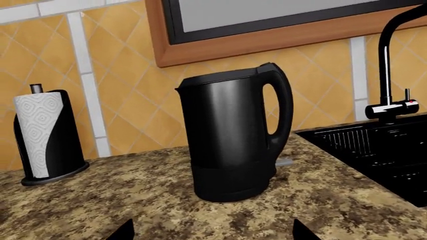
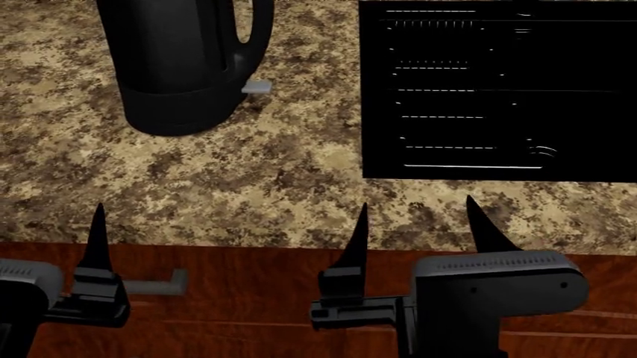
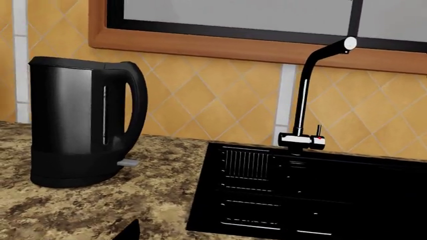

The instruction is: Press down the lever to turn on the electric kettle.

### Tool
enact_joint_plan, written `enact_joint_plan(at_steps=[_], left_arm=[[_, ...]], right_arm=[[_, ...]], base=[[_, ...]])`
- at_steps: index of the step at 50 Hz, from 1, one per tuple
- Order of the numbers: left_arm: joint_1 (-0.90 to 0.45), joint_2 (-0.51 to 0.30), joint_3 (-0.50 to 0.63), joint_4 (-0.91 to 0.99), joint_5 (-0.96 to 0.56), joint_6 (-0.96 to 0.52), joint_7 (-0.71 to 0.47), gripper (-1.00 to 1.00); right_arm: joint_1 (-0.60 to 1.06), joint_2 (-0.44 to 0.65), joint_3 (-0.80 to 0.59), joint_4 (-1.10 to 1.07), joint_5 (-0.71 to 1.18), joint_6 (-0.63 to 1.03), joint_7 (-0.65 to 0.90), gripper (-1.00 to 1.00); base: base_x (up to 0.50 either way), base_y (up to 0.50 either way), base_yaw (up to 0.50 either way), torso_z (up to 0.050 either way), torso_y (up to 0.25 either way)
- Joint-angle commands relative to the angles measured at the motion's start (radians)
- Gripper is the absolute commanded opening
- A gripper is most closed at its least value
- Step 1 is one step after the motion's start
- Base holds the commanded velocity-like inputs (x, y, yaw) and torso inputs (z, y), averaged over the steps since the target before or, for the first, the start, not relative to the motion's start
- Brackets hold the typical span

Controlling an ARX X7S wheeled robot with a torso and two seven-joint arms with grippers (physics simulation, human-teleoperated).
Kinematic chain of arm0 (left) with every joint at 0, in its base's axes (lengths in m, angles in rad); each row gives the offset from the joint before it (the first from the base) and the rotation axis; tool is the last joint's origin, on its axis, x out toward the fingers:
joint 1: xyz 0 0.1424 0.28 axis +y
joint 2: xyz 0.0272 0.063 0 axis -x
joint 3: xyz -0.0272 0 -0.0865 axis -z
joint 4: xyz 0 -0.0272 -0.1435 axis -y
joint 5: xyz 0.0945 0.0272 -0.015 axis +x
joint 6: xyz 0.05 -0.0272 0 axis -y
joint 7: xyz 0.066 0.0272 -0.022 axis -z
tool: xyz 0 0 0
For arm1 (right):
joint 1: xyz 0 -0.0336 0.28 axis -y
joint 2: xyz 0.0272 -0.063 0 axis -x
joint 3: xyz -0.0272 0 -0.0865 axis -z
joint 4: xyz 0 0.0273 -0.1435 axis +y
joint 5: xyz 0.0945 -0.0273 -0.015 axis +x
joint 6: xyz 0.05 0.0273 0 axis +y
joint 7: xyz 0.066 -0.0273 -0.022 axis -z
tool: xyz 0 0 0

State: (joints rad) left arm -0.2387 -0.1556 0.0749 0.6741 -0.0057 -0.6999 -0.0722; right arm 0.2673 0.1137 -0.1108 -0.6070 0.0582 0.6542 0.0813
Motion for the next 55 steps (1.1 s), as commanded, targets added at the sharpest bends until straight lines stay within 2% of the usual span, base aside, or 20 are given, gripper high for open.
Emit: enact_joint_plan(at_steps=[1, 12, 24, 29, 35, 42, 55], left_arm=[[-0.032, -0.012, 0.021, 0.04, -0.004, -0.057, -0.002, 1.0], [0.004, -0.02, -0.024, 0.07, -0.029, -0.044, -0.008, 1.0], [0.033, -0.025, -0.042, 0.069, -0.05, -0.006, -0.01, 1.0], [0.009, -0.032, -0.038, 0.064, -0.052, -0.03, -0.011, 1.0], [-0.035, -0.044, -0.114, 0.129, -0.092, -0.134, -0.007, 1.0], [0.006, -0.049, -0.2, 0.224, -0.126, -0.148, -0.004, 1.0], [0.04, -0.053, -0.225, 0.253, -0.143, -0.133, -0.005, 1.0]], right_arm=[[0.045, 0.01, 0.018, 0.006, 0.054, 0.047, -0.027, 1.0], [0.052, 0.019, 0.019, 0.006, 0.103, 0.068, -0.05, 1.0], [0.037, 0.034, -0.011, 0.046, 0.091, 0.031, -0.043, 1.0], [0.06, 0.028, 0.021, 0.085, 0.111, 0.042, -0.034, 1.0], [0.109, 0.031, 0.041, 0.112, 0.133, 0.076, -0.034, 1.0], [0.141, 0.04, 0.036, 0.184, 0.123, 0.064, -0.028, 1.0], [0.147, 0.051, -0.01, 0.189, 0.098, 0.065, -0.009, 1.0]], base=[[0.5, 0.0, 0.0, 0.0, 0.0], [0.47, 0.03, 0.0, 0.0, 0.0], [0.05, 0.0, 0.5, 0.0, 0.0], [0.0, 0.1, 0.0, 0.0, 0.0], [0.11, -0.04, 0.0, 0.0, 0.0], [0.26, -0.08, 0.0, 0.0, 0.0], [0.41, 0.08, 0.0, 0.0, 0.0]])
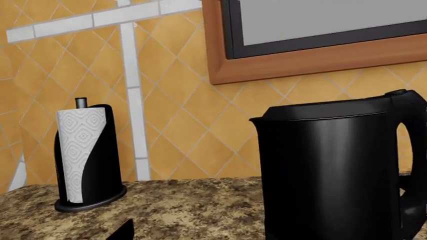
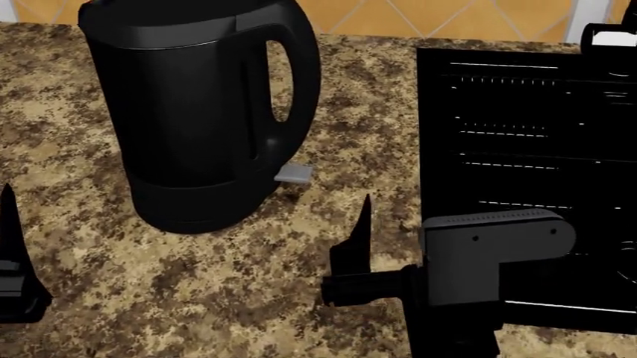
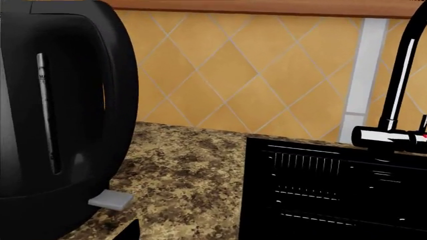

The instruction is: Press down the lever to turn on the electric kettle.

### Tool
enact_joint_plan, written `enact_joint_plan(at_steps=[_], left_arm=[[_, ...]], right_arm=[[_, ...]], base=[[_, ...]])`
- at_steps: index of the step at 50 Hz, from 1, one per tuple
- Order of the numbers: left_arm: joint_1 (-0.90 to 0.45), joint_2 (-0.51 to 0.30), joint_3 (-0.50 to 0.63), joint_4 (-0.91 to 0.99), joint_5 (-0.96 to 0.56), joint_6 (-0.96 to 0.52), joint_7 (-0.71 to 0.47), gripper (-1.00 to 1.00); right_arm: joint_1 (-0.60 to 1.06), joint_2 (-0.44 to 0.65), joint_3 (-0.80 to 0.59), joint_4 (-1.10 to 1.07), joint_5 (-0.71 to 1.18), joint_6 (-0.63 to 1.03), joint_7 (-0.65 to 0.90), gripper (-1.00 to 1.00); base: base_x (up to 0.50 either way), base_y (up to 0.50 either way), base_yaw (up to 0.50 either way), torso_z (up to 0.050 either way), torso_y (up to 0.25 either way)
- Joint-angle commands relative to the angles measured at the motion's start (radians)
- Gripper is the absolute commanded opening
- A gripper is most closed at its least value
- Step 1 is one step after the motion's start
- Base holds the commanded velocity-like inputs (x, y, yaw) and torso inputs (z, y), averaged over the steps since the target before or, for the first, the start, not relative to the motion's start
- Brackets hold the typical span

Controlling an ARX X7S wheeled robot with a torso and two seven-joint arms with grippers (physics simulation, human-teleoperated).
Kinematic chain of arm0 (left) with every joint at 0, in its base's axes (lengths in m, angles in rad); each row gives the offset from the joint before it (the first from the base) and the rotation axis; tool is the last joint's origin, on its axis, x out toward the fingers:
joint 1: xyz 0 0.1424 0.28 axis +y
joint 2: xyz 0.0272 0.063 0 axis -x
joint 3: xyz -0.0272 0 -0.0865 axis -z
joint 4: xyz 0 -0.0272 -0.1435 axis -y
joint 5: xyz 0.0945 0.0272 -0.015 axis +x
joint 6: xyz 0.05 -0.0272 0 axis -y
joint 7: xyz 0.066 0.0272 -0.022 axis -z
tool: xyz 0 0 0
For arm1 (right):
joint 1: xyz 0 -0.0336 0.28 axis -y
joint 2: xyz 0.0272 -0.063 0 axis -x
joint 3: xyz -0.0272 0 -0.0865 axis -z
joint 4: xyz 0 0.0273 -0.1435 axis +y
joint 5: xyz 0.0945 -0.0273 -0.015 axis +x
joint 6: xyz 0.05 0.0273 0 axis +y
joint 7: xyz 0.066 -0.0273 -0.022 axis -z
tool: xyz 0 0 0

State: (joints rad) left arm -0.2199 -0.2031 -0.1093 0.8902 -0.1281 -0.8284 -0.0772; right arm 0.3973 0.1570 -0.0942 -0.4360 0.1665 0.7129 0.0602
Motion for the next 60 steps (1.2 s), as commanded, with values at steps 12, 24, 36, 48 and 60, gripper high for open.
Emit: enact_joint_plan(at_steps=[12, 24, 36, 48, 60], left_arm=[[0.024, -0.009, -0.028, 0.024, -0.022, 0.007, -0.008, 1.0], [0.043, -0.013, -0.014, 0.024, -0.02, 0.028, -0.017, 1.0], [0.058, -0.015, -0.026, 0.005, -0.031, 0.054, -0.018, 1.0], [0.057, -0.025, -0.004, -0.007, -0.024, 0.055, -0.029, 1.0], [0.03, -0.038, 0.041, -0.007, -0.011, 0.019, -0.045, 1.0]], right_arm=[[0.023, 0.011, -0.003, 0.003, 0.014, 0.026, 0.024, 1.0], [0.044, 0.025, -0.006, -0.001, 0.021, 0.065, 0.032, 1.0], [0.217, 0.03, -0.003, 0.104, 0.042, 0.181, 0.028, 1.0], [0.249, 0.105, -0.105, 0.188, 0.058, 0.217, -0.078, -1.0], [0.206, 0.153, -0.115, 0.164, 0.127, 0.217, -0.182, -1.0]], base=[[0.42, 0.1, 0.0, 0.0, 0.001], [0.13, -0.03, 0.0, 0.0, 0.0], [0.0, 0.0, 0.0, 0.0, 0.0], [0.0, 0.0, 0.0, 0.0, 0.0], [0.0, 0.0, 0.0, 0.0, 0.0]])
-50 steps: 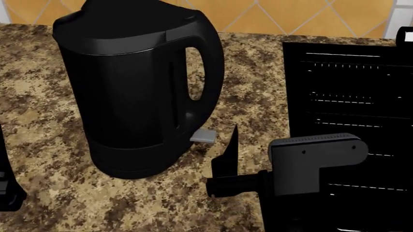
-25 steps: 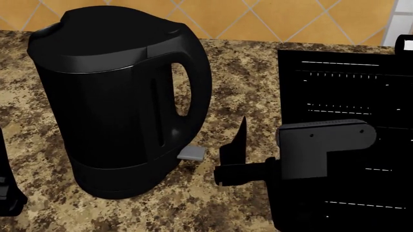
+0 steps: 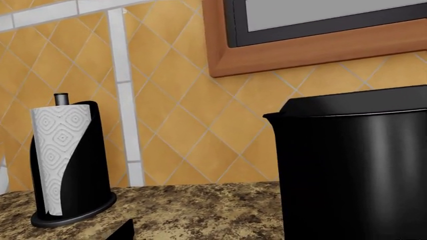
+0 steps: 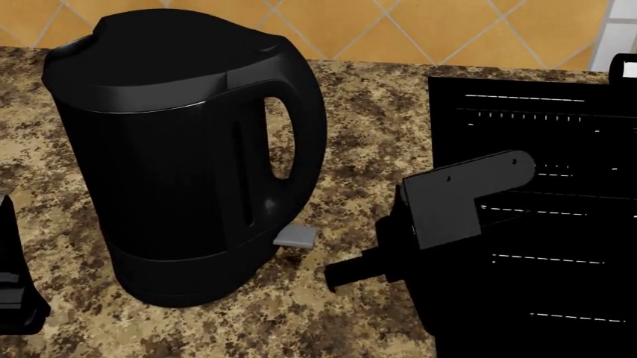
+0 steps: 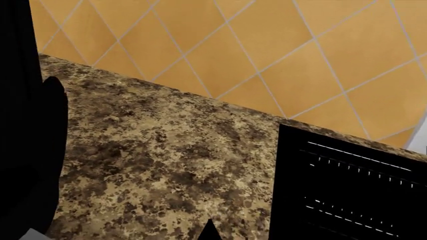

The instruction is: Press down the lever to turn on the electric kettle.

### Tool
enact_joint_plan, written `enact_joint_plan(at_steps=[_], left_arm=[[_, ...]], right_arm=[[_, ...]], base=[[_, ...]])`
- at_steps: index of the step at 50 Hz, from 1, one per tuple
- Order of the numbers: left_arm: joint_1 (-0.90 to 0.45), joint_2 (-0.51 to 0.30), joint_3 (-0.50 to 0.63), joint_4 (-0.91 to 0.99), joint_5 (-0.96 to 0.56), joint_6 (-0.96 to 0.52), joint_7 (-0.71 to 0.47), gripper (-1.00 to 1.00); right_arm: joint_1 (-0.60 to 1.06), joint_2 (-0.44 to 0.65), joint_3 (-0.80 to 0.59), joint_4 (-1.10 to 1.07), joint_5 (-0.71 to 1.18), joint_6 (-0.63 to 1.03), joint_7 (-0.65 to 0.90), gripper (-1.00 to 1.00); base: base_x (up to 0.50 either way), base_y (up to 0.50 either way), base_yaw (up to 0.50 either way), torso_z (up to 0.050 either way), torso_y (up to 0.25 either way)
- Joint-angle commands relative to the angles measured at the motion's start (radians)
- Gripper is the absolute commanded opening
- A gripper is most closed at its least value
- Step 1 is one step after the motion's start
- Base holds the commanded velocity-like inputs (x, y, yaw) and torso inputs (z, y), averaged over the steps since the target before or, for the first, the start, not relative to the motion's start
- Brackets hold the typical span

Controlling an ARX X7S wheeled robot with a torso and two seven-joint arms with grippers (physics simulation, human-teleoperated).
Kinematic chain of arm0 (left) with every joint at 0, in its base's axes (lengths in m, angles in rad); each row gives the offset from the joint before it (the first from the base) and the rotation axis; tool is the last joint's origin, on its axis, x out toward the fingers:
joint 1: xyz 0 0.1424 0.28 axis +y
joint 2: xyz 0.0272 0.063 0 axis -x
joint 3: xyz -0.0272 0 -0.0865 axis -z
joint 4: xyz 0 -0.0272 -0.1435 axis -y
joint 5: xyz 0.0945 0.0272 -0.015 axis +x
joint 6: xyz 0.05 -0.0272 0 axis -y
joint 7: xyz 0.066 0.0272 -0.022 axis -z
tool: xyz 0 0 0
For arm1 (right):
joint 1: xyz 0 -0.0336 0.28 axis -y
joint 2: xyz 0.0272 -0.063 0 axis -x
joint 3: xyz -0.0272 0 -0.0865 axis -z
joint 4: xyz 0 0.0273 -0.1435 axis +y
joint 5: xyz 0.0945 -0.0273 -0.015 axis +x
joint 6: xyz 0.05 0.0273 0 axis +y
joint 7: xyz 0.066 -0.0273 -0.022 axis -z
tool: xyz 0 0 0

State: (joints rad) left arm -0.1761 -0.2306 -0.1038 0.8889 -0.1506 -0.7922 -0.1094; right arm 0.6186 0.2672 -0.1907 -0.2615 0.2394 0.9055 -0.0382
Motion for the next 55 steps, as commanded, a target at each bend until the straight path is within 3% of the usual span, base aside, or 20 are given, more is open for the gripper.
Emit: enact_joint_plan(at_steps=[1, 8, 26, 38, 51, 55], left_arm=[[-0.015, -0.011, 0.036, -0.004, 0.011, -0.02, -0.013, 1.0], [-0.027, -0.011, 0.051, -0.015, 0.011, -0.022, -0.02, 1.0], [-0.035, -0.013, 0.042, -0.013, -0.007, -0.032, -0.026, 1.0], [-0.032, -0.015, 0.041, -0.049, -0.012, 0.002, -0.027, 1.0], [-0.052, -0.02, 0.038, -0.025, -0.025, -0.041, -0.037, 1.0], [-0.024, -0.021, 0.04, -0.049, -0.018, 0.01, -0.035, 1.0]], right_arm=[[-0.016, 0.043, -0.017, -0.011, 0.059, 0.024, -0.087, -1.0], [-0.062, 0.01, 0.09, 0.0, 0.185, -0.018, -0.172, -1.0], [-0.118, -0.025, 0.174, -0.02, 0.339, -0.05, -0.264, -1.0], [-0.122, -0.019, 0.181, -0.113, 0.38, -0.014, -0.243, -1.0], [-0.124, -0.013, 0.115, -0.075, 0.326, -0.058, -0.241, -1.0], [-0.135, -0.016, 0.103, -0.079, 0.327, -0.068, -0.248, -1.0]], base=[[0.0, 0.0, 0.0, 0.0, 0.0], [0.0, 0.0, 0.0, 0.0, 0.0], [0.0, 0.0, 0.0, 0.0, 0.0], [0.0, 0.0, 0.0, 0.0, 0.0], [0.0, 0.0, 0.0, 0.0, 0.0], [0.0, 0.0, 0.0, 0.0, 0.0]])
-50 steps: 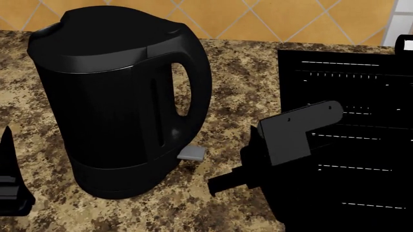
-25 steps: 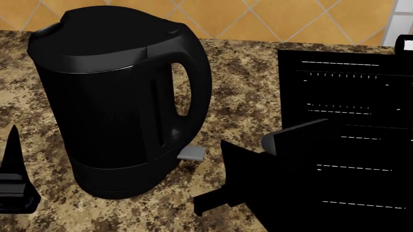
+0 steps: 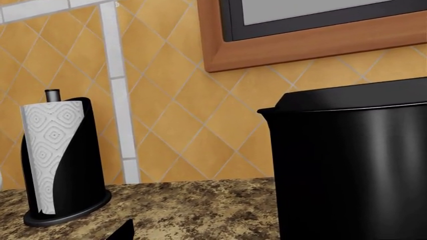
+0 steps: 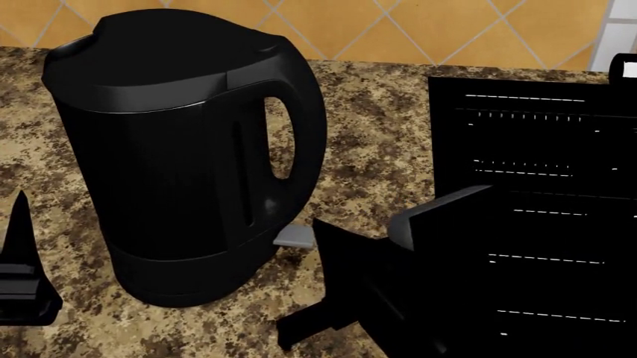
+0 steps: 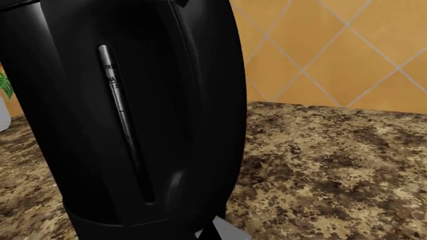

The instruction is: Press down the lever to turn on the electric kettle.

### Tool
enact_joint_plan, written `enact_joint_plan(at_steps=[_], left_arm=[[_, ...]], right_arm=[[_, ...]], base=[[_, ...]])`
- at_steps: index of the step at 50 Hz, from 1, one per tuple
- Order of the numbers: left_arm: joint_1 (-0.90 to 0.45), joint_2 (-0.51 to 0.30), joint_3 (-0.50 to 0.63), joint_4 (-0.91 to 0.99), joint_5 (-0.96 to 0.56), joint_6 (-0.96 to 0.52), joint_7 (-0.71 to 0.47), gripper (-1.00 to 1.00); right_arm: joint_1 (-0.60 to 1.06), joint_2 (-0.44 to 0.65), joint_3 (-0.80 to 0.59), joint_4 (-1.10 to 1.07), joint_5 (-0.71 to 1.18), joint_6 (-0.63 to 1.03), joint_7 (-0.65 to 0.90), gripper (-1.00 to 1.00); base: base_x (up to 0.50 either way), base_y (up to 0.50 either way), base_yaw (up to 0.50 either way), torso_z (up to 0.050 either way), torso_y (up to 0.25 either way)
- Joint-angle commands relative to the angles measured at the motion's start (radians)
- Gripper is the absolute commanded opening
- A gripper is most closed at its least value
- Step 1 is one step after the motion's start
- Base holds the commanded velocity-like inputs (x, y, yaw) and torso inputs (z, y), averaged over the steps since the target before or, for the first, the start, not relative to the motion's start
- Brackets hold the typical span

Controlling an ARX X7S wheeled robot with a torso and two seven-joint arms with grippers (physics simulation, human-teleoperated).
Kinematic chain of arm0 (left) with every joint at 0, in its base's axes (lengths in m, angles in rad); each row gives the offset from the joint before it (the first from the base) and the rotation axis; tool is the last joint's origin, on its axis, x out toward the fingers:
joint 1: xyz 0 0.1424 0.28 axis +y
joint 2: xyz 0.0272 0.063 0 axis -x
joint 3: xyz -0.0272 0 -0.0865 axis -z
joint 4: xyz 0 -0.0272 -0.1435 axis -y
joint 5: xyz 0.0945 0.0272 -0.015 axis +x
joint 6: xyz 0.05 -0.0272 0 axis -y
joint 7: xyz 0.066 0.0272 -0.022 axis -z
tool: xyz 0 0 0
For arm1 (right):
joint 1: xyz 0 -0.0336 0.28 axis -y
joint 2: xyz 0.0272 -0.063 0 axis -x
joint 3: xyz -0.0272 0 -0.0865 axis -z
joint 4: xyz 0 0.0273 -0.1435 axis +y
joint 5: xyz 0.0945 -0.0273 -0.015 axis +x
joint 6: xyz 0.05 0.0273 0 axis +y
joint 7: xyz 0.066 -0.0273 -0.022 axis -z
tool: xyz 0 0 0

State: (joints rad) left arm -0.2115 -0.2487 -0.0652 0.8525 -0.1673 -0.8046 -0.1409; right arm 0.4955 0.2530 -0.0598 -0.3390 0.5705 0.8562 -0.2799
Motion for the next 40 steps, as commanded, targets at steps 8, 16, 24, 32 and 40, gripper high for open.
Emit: enact_joint_plan(at_steps=[8, 16, 24, 32, 40], left_arm=[[-0.002, -0.006, 0.002, 0.009, -0.01, -0.01, -0.011, 1.0], [0.012, -0.007, 0.004, -0.004, -0.009, 0.019, -0.012, 1.0], [0.007, -0.011, 0.008, -0.019, -0.011, 0.025, -0.013, 1.0], [0.019, -0.014, -0.003, -0.031, -0.017, 0.048, -0.011, 1.0], [0.031, -0.015, -0.009, -0.033, -0.023, 0.059, -0.014, 1.0]], right_arm=[[-0.021, 0.002, -0.106, 0.052, -0.064, -0.066, -0.021, -1.0], [0.026, -0.017, -0.16, 0.189, -0.13, -0.112, -0.013, -1.0], [0.118, -0.062, -0.171, 0.308, -0.157, -0.138, 0.006, -1.0], [0.146, -0.079, -0.232, 0.405, -0.216, -0.162, 0.025, -1.0], [0.16, -0.106, -0.296, 0.62, -0.284, -0.259, 0.022, -1.0]], base=[[0.0, 0.0, 0.0, 0.0, 0.0], [0.0, 0.0, 0.0, 0.0, 0.0], [0.0, 0.0, 0.0, 0.0, 0.0], [0.0, 0.0, 0.0, 0.0, 0.0], [0.01, 0.01, 0.01, 0.0, 0.0]])
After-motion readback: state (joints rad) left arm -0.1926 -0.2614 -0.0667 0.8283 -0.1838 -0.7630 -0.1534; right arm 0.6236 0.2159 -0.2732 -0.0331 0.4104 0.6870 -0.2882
